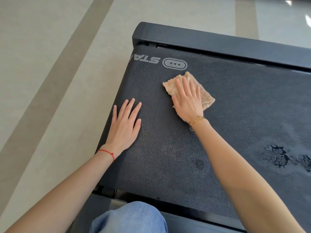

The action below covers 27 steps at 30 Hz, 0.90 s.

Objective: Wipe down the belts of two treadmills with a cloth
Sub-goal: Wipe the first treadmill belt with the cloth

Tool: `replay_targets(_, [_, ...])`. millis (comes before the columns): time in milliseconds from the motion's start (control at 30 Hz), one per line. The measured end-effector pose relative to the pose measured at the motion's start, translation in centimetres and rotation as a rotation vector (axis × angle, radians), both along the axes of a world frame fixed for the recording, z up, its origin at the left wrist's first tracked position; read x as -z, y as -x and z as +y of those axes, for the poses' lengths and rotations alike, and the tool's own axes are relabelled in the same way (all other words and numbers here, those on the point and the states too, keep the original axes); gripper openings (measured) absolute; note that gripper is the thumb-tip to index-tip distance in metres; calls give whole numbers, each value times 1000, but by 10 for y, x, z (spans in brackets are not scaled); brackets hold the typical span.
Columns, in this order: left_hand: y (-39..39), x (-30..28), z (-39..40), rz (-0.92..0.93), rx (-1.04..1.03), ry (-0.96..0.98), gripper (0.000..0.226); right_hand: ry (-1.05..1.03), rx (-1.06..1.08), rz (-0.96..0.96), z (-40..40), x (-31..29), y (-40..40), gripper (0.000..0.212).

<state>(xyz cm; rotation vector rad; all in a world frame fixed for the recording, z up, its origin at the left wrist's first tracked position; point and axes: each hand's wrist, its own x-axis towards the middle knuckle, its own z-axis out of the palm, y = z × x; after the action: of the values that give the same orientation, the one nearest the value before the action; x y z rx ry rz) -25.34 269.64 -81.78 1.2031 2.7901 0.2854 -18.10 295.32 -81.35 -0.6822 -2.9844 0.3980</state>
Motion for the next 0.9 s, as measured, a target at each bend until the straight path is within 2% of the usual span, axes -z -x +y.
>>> replay_targets(67, [1,0,1,0,-11,-4,58,64,-7,42,-11,-1,14,60])
replay_targets(133, [-1,1,1,4,-17,-15,58,91,-180,57,-28,-3,10,62])
replay_targets(200, [-2,2,-1,14,-18,-28,58,18,-388,42,-35,-4,-7,61])
replay_targets(267, [-2,3,-2,17,-25,-27,59,-48,-464,15,-21,-4,-12,58])
replay_targets(333, [-3,3,-2,23,-37,-16,59,-77,-380,-1,-1,-2,-1,55])
replay_targets(433, [-3,1,-1,22,-48,-2,59,-16,-144,0,19,-3,40,53])
replay_targets(500, [-4,1,0,21,-52,-1,60,16,-60,34,13,-5,64,51])
replay_targets(600, [-4,0,0,18,-51,-4,60,71,-211,89,-14,-6,65,52])
replay_targets(667, [-3,-1,-1,17,-44,-4,60,32,-390,98,-24,-4,48,54])
replay_targets(733, [-3,-1,-1,21,-39,4,60,1,-480,108,-13,-3,40,54])
replay_targets(800, [-3,-1,-1,27,-39,16,60,-41,-427,113,9,-4,50,55])
replay_targets(900, [-4,-1,0,27,-41,27,60,-41,-199,82,37,-8,88,55])
